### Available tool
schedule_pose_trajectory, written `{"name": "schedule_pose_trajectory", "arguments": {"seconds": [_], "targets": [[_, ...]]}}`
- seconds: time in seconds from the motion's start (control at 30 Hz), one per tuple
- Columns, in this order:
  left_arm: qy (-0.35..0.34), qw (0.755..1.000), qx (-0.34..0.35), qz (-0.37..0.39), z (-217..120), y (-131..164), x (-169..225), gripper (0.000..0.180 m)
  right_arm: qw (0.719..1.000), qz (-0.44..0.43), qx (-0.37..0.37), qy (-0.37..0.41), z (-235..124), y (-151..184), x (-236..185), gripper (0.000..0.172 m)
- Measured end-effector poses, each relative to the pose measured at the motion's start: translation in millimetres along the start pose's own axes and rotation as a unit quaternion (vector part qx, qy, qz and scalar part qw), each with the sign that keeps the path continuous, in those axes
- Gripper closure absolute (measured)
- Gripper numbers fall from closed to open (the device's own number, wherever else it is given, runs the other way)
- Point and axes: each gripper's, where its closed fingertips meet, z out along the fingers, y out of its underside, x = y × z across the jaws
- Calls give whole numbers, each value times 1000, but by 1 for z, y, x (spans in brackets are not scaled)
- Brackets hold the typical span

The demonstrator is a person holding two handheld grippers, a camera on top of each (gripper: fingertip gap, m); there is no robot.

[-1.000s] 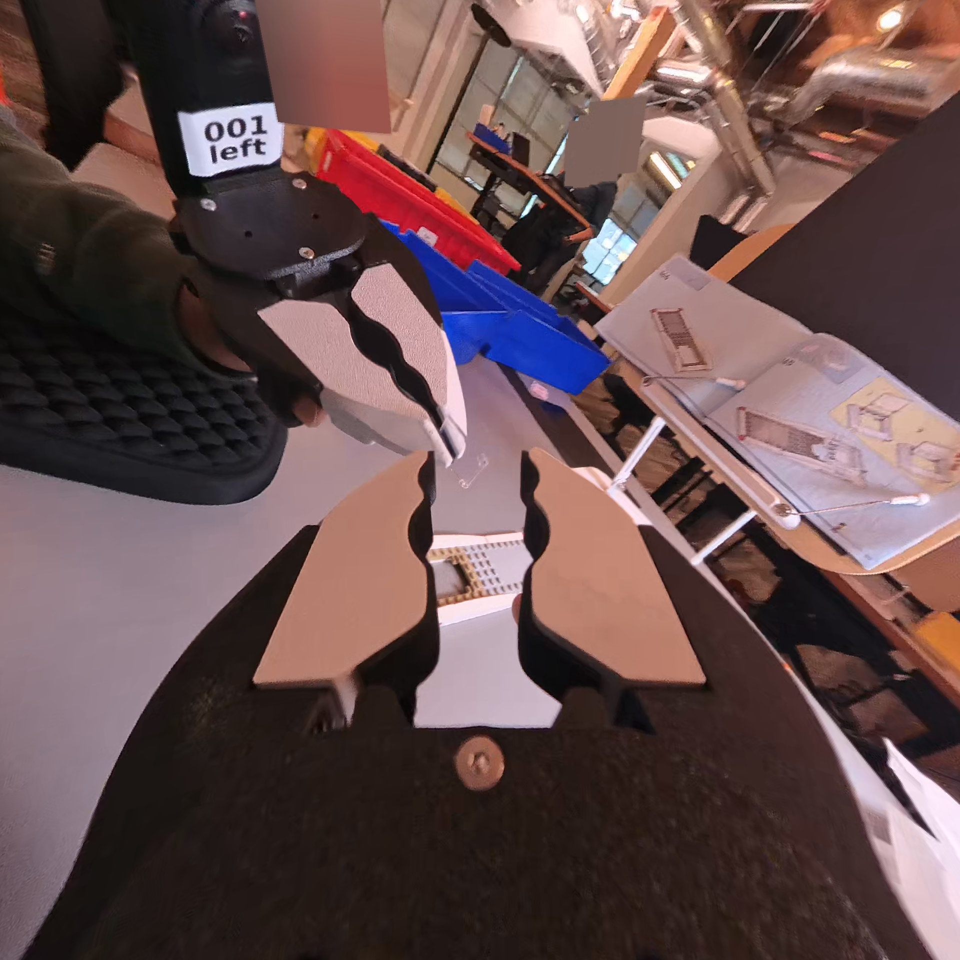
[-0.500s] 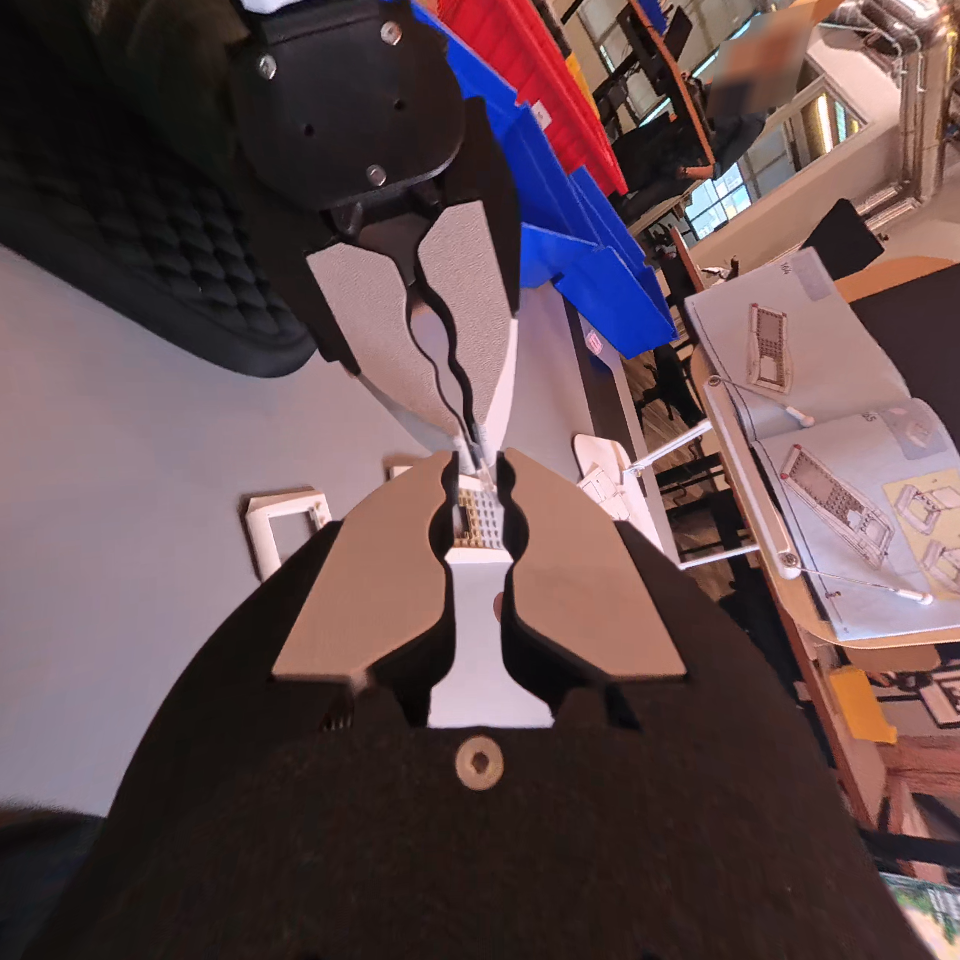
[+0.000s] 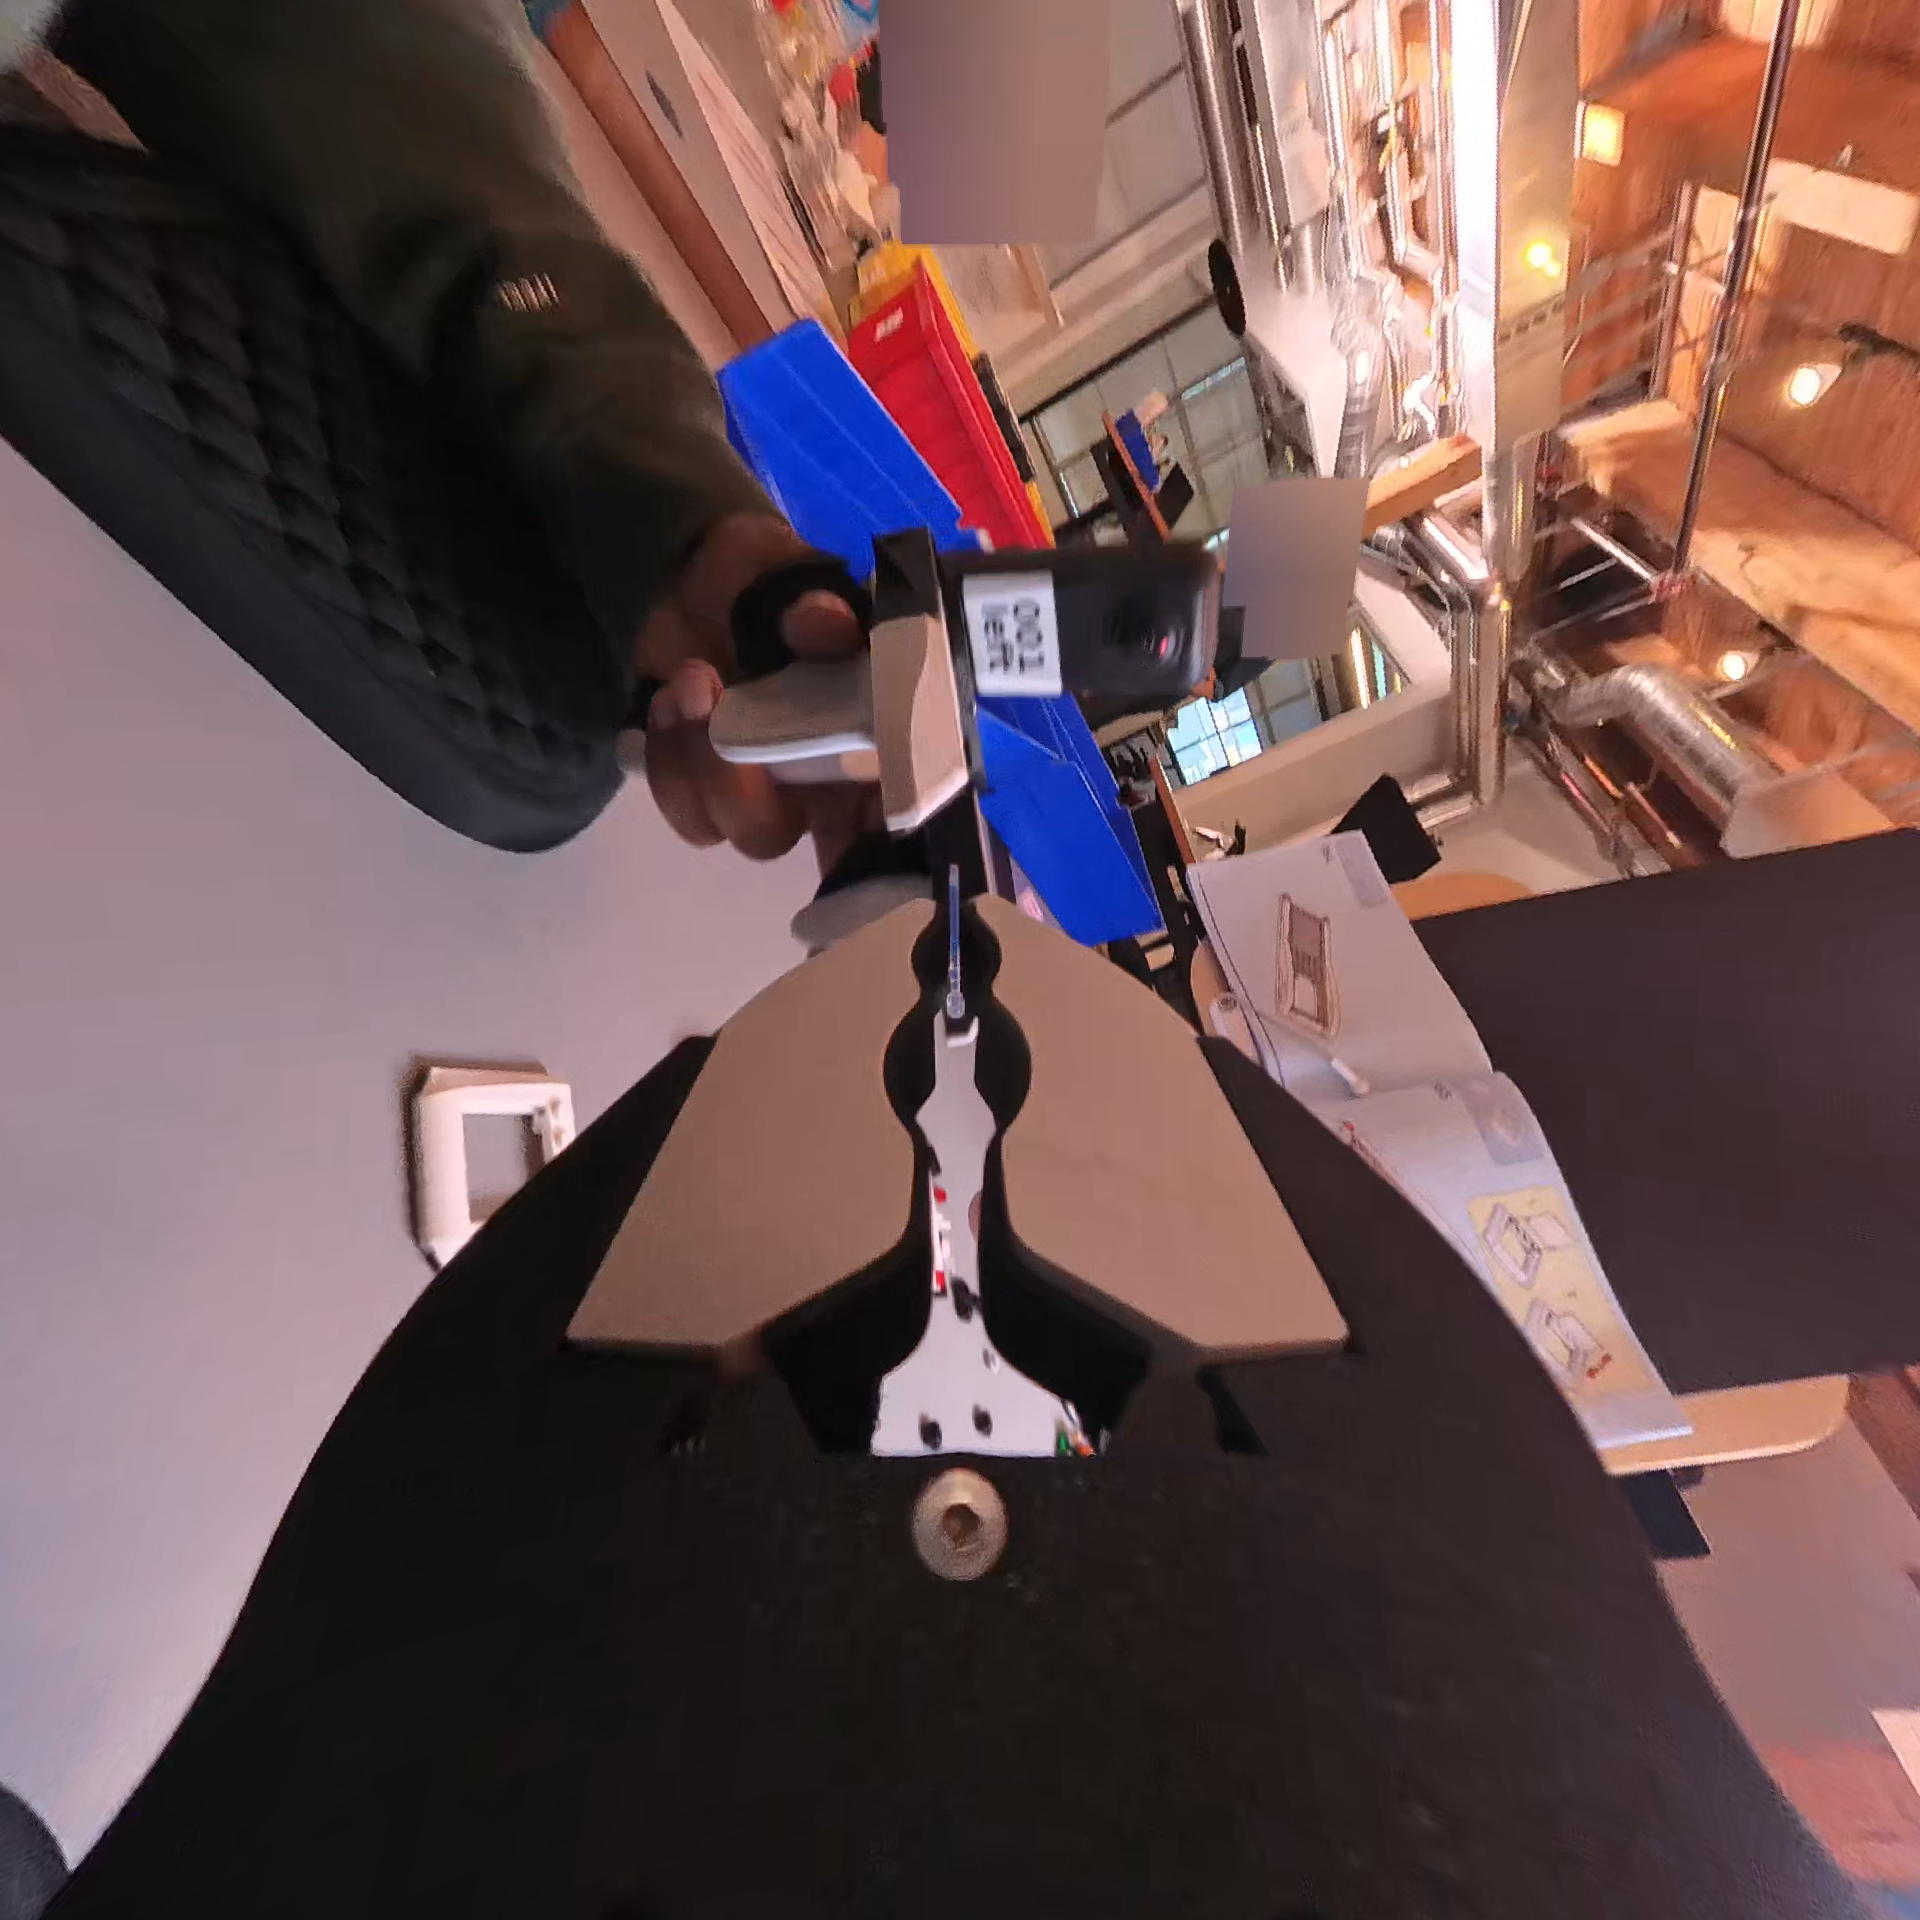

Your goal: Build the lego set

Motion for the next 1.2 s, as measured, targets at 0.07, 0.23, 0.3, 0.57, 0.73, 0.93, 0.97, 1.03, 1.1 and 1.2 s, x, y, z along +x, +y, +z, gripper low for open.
{"name": "schedule_pose_trajectory", "arguments": {"seconds": [0.07, 0.23, 0.3, 0.57, 0.73, 0.93, 0.97, 1.03, 1.1, 1.2], "targets": [[55, 998, 2, -29, 4, 3, 13, 128, 1000, -5, 15, -3, 0, -7, -2, 171], [92, 995, 6, -40, 7, 3, 25, 145, 999, 1, 36, 2, 1, -13, -2, 171], [87, 995, 14, -45, 5, 1, 22, 153, 999, 0, 35, 6, 2, -11, -2, 171], [14, 1000, 14, -4, 2, -2, 6, 154, 1000, 4, 14, 17, 6, 4, 0, 170], [-90, 994, -15, 62, 3, -2, -11, 154, 998, 48, -12, 40, 6, 22, 2, 169], [-145, 984, -5, 102, 2, -12, -14, 170, 958, 280, 25, 48, 6, 26, 6, 171], [-150, 983, -7, 109, 1, -13, -14, 172, 946, 319, 35, 42, 7, 25, 7, 171], [-157, 981, -5, 117, 1, -15, -13, 173, 926, 372, 50, 35, 7, 25, 8, 171], [-160, 979, -3, 124, 1, -17, -12, 174, 907, 416, 63, 27, 8, 24, 10, 171], [-168, 976, -2, 140, 0, -19, -11, 175, 883, 463, 81, 20, 8, 23, 12, 171]]}}
